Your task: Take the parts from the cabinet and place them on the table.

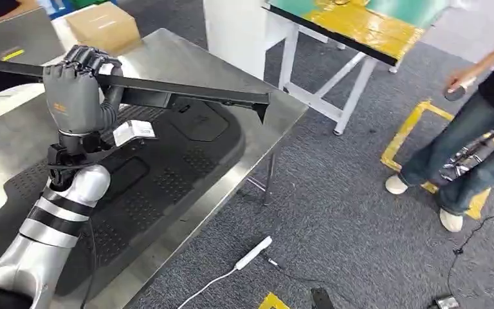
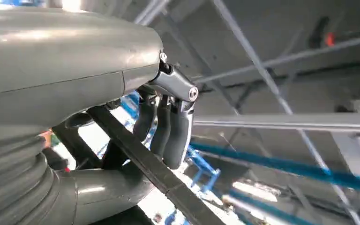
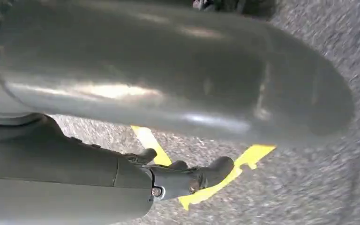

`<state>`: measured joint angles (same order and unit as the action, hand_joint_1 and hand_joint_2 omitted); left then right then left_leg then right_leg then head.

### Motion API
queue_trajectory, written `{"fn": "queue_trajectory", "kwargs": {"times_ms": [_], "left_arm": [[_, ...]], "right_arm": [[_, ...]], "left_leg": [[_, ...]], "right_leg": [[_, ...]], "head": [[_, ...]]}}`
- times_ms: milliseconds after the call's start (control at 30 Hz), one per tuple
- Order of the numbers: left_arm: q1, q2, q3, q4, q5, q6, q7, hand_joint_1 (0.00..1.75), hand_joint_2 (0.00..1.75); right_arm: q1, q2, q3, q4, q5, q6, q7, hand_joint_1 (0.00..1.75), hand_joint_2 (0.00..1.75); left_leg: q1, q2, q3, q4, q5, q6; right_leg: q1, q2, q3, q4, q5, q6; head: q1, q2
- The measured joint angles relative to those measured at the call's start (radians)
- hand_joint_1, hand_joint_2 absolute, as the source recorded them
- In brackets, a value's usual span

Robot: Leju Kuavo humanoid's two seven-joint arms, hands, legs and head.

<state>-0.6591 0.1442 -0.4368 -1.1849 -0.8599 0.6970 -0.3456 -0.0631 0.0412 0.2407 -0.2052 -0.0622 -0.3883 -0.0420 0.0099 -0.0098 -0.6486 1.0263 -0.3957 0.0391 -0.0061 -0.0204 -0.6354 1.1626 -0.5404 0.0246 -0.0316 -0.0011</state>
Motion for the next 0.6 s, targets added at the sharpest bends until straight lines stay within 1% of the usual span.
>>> {"fn": "queue_trajectory", "kwargs": {"times_ms": [33, 67, 100, 133, 167, 200, 233, 267, 300, 333, 367, 400, 433, 467, 500, 533, 567, 600], "left_arm": [[0.000, -0.002, 0.000, 0.000, 0.000, 0.000, 0.000, 1.75, 1.75], [0.003, -0.002, 0.000, 0.000, 0.000, 0.000, 0.000, 1.75, 1.75], [0.006, -0.002, 0.000, 0.001, 0.000, -0.001, 0.000, 1.75, 1.75], [0.007, -0.002, 0.000, 0.002, 0.000, -0.002, 0.000, 1.75, 1.75], [0.007, -0.002, -0.001, 0.002, 0.000, -0.003, 0.000, 1.75, 1.75], [0.006, -0.002, -0.001, 0.002, 0.000, -0.003, 0.000, 1.75, 1.75], [0.005, -0.002, -0.001, 0.002, 0.000, -0.003, 0.000, 1.75, 1.75], [0.004, -0.002, 0.000, 0.002, 0.000, -0.003, 0.000, 1.75, 1.75], [0.003, -0.003, -0.001, 0.002, 0.000, -0.005, 0.000, 1.75, 1.75], [0.003, -0.002, 0.000, 0.002, 0.000, -0.005, 0.000, 1.75, 1.75], [0.004, -0.001, 0.000, 0.002, 0.000, -0.005, 0.000, 1.75, 1.75], [0.004, 0.003, 0.000, 0.002, 0.000, -0.004, 0.000, 1.75, 1.75], [0.005, 0.005, 0.001, 0.002, 0.000, -0.004, 0.000, 1.75, 1.75], [0.000, 0.006, 0.000, 0.002, 0.000, -0.005, 0.000, 1.75, 1.75], [-0.002, 0.005, 0.000, 0.002, 0.000, -0.004, 0.000, 1.75, 1.75], [-0.001, 0.004, 0.000, 0.002, 0.000, -0.005, 0.000, 1.75, 1.75], [0.002, 0.004, 0.000, 0.003, 0.000, -0.005, 0.000, 1.75, 1.75], [0.003, 0.005, 0.000, 0.004, 0.000, -0.005, 0.000, 1.75, 1.75]], "right_arm": [[0.001, 0.000, 0.000, 0.000, 0.000, 0.000, 0.002, 0.00, 0.00], [0.002, 0.000, 0.000, 0.000, 0.000, 0.000, 0.003, 0.00, 0.00], [0.004, 0.000, 0.000, 0.000, 0.000, 0.000, 0.004, 0.00, 0.00], [0.004, 0.000, 0.000, 0.000, 0.000, 0.001, 0.006, 0.00, 0.00], [0.004, 0.000, 0.000, 0.000, 0.001, 0.002, 0.009, 0.00, 0.00], [0.003, -0.001, 0.000, 0.000, 0.002, 0.003, 0.010, 0.00, 0.00], [0.002, -0.001, 0.000, 0.000, 0.002, 0.003, 0.010, 0.00, 0.00], [0.002, -0.001, 0.000, 0.000, 0.003, 0.004, 0.011, 0.00, 0.00], [0.002, -0.001, 0.000, 0.001, 0.004, 0.004, 0.012, 0.00, 0.00], [0.000, -0.001, 0.000, 0.000, 0.005, 0.004, 0.013, 0.00, 0.00], [0.000, -0.001, 0.000, 0.000, 0.005, 0.004, 0.015, 0.00, 0.00], [-0.001, 0.000, -0.001, 0.000, 0.006, 0.004, 0.015, 0.00, 0.00], [-0.004, -0.001, -0.001, 0.000, 0.007, 0.004, 0.015, 0.00, 0.00], [-0.004, 0.000, -0.001, 0.000, 0.008, 0.004, 0.015, 0.00, 0.00], [-0.003, 0.001, -0.001, 0.000, 0.008, 0.004, 0.015, 0.00, 0.00], [-0.001, 0.001, -0.001, 0.000, 0.008, 0.005, 0.016, 0.00, 0.00], [0.000, -0.001, -0.001, 0.000, 0.008, 0.005, 0.016, 0.00, 0.00], [0.000, -0.001, -0.001, 0.000, 0.008, 0.005, 0.016, 0.00, 0.00]], "left_leg": [[0.000, -0.015, -0.003, 0.000, 0.001, 0.002], [0.000, -0.031, -0.005, 0.000, 0.002, 0.003], [0.000, -0.046, -0.005, 0.001, 0.003, 0.003], [0.000, -0.062, -0.005, 0.001, 0.004, 0.002], [0.001, -0.077, -0.005, 0.001, 0.005, 0.000], [0.001, -0.093, -0.005, 0.002, 0.007, -0.002], [0.002, -0.108, -0.006, 0.002, 0.009, -0.006], [-0.004, -0.119, -0.012, 0.005, 0.011, -0.012], [-0.004, -0.126, -0.016, 0.003, 0.014, -0.017], [0.000, -0.137, -0.019, 0.001, 0.019, -0.024], [0.003, -0.148, -0.020, -0.005, 0.025, -0.033], [0.003, -0.160, -0.024, -0.005, 0.028, -0.038], [0.000, -0.101, -0.029, 0.008, 0.016, -0.040], [-0.005, -0.044, -0.045, 0.046, -0.014, -0.044], [-0.004, -0.014, -0.075, 0.114, -0.054, -0.048], [-0.001, -0.003, -0.117, 0.208, -0.097, -0.051], [0.001, 0.000, -0.150, 0.278, -0.121, -0.054], [0.004, 0.002, -0.165, 0.312, -0.124, -0.056]], "right_leg": [[-0.001, 0.011, -0.041, 0.085, -0.032, -0.003], [-0.002, 0.015, -0.077, 0.154, -0.052, -0.001], [-0.002, 0.016, -0.091, 0.177, -0.051, 0.004], [-0.003, 0.016, -0.080, 0.148, -0.032, 0.011], [-0.005, 0.020, -0.050, 0.080, 0.002, 0.020], [-0.009, 0.036, -0.001, -0.026, 0.047, 0.028], [-0.015, 0.080, 0.042, -0.118, 0.080, 0.030], [-0.016, 0.108, 0.054, -0.145, 0.079, 0.024], [-0.016, 0.087, 0.059, -0.147, 0.084, 0.018], [-0.011, 0.081, 0.058, -0.144, 0.085, 0.015], [-0.006, 0.069, 0.059, -0.143, 0.088, 0.010], [-0.013, 0.056, 0.060, -0.150, 0.093, 0.002], [-0.021, 0.042, 0.063, -0.155, 0.098, -0.007], [-0.018, 0.033, 0.064, -0.156, 0.096, -0.013], [-0.016, 0.021, 0.064, -0.156, 0.095, -0.019], [-0.014, 0.006, 0.065, -0.155, 0.094, -0.020], [-0.013, -0.008, 0.064, -0.155, 0.094, -0.020], [-0.013, -0.023, 0.064, -0.155, 0.093, -0.021]], "head": [[0.002, 0.000], [0.001, 0.000], [0.001, 0.000], [0.002, 0.000], [0.001, 0.000], [0.002, 0.000], [0.002, 0.000], [0.001, 0.000], [0.000, 0.000], [-0.001, 0.000], [0.000, 0.000], [0.001, 0.000], [-0.001, 0.000], [-0.010, 0.000], [-0.013, 0.000], [-0.010, 0.000], [-0.013, 0.000], [-0.014, 0.000]]}}
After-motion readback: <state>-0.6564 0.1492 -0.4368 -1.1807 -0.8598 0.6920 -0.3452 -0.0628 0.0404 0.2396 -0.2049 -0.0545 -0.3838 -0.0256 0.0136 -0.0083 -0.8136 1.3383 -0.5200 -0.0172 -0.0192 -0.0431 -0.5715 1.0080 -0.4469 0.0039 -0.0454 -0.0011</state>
